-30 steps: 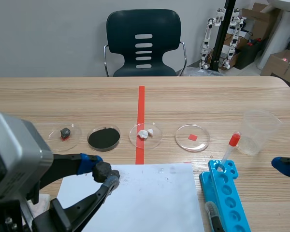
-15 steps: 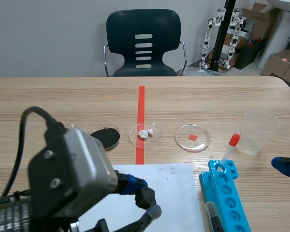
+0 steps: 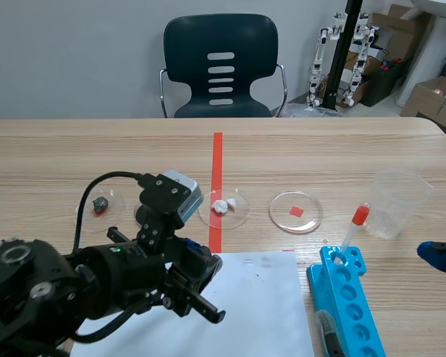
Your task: Put the right mineral back
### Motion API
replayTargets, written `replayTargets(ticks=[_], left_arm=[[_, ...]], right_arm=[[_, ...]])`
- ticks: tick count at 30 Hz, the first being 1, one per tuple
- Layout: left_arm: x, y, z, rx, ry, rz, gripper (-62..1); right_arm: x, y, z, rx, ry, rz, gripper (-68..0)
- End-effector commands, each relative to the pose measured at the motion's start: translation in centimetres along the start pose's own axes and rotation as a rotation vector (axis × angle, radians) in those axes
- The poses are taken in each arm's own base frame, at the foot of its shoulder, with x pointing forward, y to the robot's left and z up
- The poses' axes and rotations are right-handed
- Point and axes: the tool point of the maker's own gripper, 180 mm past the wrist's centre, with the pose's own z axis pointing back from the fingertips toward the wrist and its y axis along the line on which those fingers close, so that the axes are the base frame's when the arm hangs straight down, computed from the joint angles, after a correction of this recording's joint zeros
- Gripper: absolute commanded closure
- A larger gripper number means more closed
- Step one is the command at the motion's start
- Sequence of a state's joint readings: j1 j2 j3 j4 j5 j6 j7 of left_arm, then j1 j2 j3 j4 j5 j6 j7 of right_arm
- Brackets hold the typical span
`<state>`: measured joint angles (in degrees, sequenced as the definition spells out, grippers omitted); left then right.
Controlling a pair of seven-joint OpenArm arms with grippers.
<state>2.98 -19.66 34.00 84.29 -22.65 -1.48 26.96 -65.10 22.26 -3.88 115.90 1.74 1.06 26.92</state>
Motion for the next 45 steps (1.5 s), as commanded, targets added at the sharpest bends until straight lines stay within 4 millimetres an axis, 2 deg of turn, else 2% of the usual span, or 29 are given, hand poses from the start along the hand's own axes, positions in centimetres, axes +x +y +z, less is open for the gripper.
replayTargets(ticks=[1, 5, 10, 20, 25, 32, 35, 45], left_arm=[[0.9, -0.3, -0.6, -0.007, -0.015, 0.024, -11.7], [0.2, 0.1, -2.7, 0.000, 0.048, 0.063, -11.7], [0.4, -0.5, -4.6, -0.008, 0.075, 0.101, -11.7], [1.5, -3.1, -7.0, -0.035, 0.058, 0.094, -11.7], [0.8, -3.3, -7.8, -0.033, 0.075, 0.104, -11.7], [-0.4, -2.5, -8.7, 0.007, 0.129, 0.109, -11.7], [-0.8, -1.9, -8.8, 0.043, 0.141, 0.121, -11.7], [-1.1, -1.9, -8.8, 0.044, 0.154, 0.123, -11.7]], right_arm=[[1.2, -0.3, -0.3, -0.005, -0.043, 0.004, -67.9], [1.2, -0.3, -0.3, -0.005, -0.043, 0.004, -67.9], [1.2, -0.3, -0.3, -0.005, -0.043, 0.004, -67.9], [1.2, -0.3, -0.3, -0.005, -0.043, 0.004, -67.9], [1.2, -0.3, -0.3, -0.005, -0.043, 0.004, -67.9], [1.2, -0.3, -0.3, -0.005, -0.043, 0.004, -67.9], [1.2, -0.3, -0.3, -0.005, -0.043, 0.004, -67.9], [1.2, -0.3, -0.3, -0.005, -0.043, 0.004, -67.9]])
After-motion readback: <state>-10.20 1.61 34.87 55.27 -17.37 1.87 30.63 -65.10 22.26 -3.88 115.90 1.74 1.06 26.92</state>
